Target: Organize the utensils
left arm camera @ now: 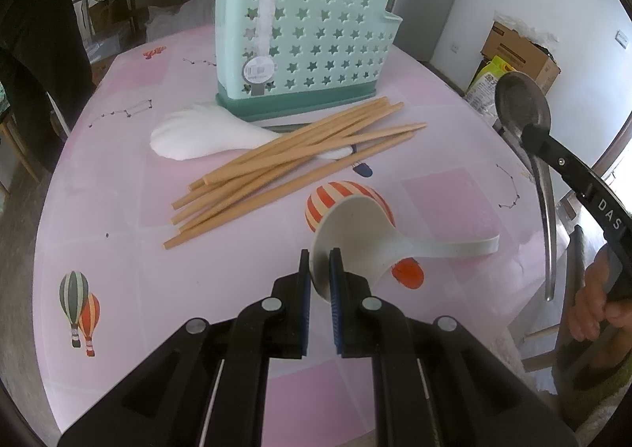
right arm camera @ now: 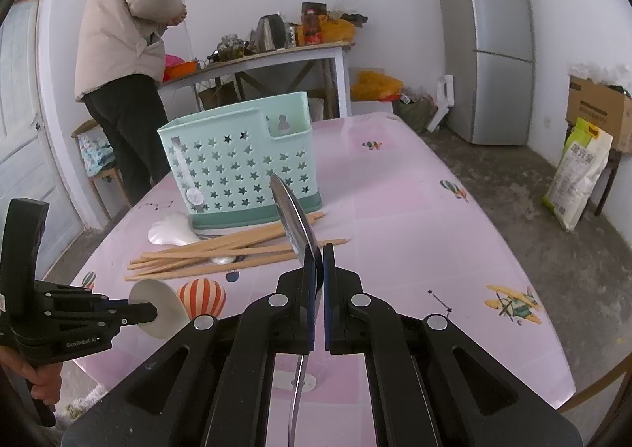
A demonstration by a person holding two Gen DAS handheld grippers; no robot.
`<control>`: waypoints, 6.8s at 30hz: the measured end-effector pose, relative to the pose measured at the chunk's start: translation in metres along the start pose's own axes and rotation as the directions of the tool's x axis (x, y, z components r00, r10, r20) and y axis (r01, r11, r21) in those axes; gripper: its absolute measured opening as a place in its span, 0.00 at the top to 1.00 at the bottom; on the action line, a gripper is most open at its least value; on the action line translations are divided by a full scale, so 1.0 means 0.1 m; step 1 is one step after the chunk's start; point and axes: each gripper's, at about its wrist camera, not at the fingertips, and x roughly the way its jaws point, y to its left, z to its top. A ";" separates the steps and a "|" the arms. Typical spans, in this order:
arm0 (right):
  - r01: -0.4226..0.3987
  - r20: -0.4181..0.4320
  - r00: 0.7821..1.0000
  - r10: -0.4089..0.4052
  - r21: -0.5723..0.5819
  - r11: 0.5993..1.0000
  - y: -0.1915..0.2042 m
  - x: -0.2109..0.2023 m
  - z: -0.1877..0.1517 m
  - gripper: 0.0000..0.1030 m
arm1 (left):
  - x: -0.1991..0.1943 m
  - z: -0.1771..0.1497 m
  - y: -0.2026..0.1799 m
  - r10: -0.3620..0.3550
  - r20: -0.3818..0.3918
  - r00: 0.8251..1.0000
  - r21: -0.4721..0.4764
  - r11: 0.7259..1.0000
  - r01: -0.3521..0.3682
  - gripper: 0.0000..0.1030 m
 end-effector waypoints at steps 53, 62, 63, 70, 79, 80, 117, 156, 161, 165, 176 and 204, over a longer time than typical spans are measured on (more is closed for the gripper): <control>0.025 0.093 0.995 -0.030 0.050 0.998 0.05 -0.16 0.14 0.98 | -0.77 0.16 -0.34 0.082 0.290 0.953 0.115 0.986 -0.120 0.97; 0.033 0.134 0.990 -0.039 0.050 0.998 0.01 -0.18 0.25 0.98 | -1.07 0.30 -0.37 0.101 0.384 0.918 0.127 0.979 -0.161 0.97; 0.033 0.137 0.990 -0.039 0.050 0.998 -0.01 -0.19 0.25 0.98 | -1.11 0.32 -0.35 0.105 0.395 0.913 0.122 0.979 -0.166 0.97; 0.017 0.150 0.988 -0.025 0.055 0.998 -0.03 -0.19 0.27 0.98 | -1.35 0.53 -0.29 0.153 0.476 0.866 0.096 0.970 -0.224 0.97; -0.007 0.152 0.988 0.000 0.047 0.999 -0.06 -0.19 0.27 0.98 | -1.60 0.76 -0.23 0.271 0.591 0.760 0.073 0.920 -0.385 0.97; -0.009 0.152 0.988 0.002 0.048 0.999 -0.07 -0.19 0.27 0.98 | -1.63 0.78 -0.23 0.287 0.601 0.746 0.072 0.910 -0.408 0.97; -0.037 0.095 0.995 0.029 0.084 0.996 -0.23 -0.02 0.18 0.98 | -0.85 1.48 0.22 0.297 0.386 0.873 0.099 0.928 -0.360 0.78; -0.375 0.329 0.891 0.313 0.145 0.916 0.18 0.23 1.54 0.98 | -0.62 0.20 0.31 0.013 0.283 0.959 -0.091 0.996 0.013 0.44; -0.419 0.407 0.854 0.325 0.168 0.892 0.23 0.48 1.76 0.98 | -0.62 0.20 0.39 0.024 0.285 0.958 -0.102 0.995 0.006 0.44; -0.446 0.433 0.832 0.346 0.152 0.882 0.31 0.75 1.88 0.98 | -0.59 0.19 0.42 0.037 0.277 0.960 -0.100 0.995 -0.009 0.44; -0.403 0.335 0.879 0.340 0.137 0.905 0.41 1.33 1.64 0.98 | -0.51 0.20 0.52 0.052 0.259 0.964 -0.120 0.993 -0.021 0.44; -0.190 0.345 0.923 0.170 0.023 0.982 0.15 1.54 1.48 0.98 | -0.37 0.26 0.50 0.076 0.217 0.973 -0.111 0.992 -0.053 0.44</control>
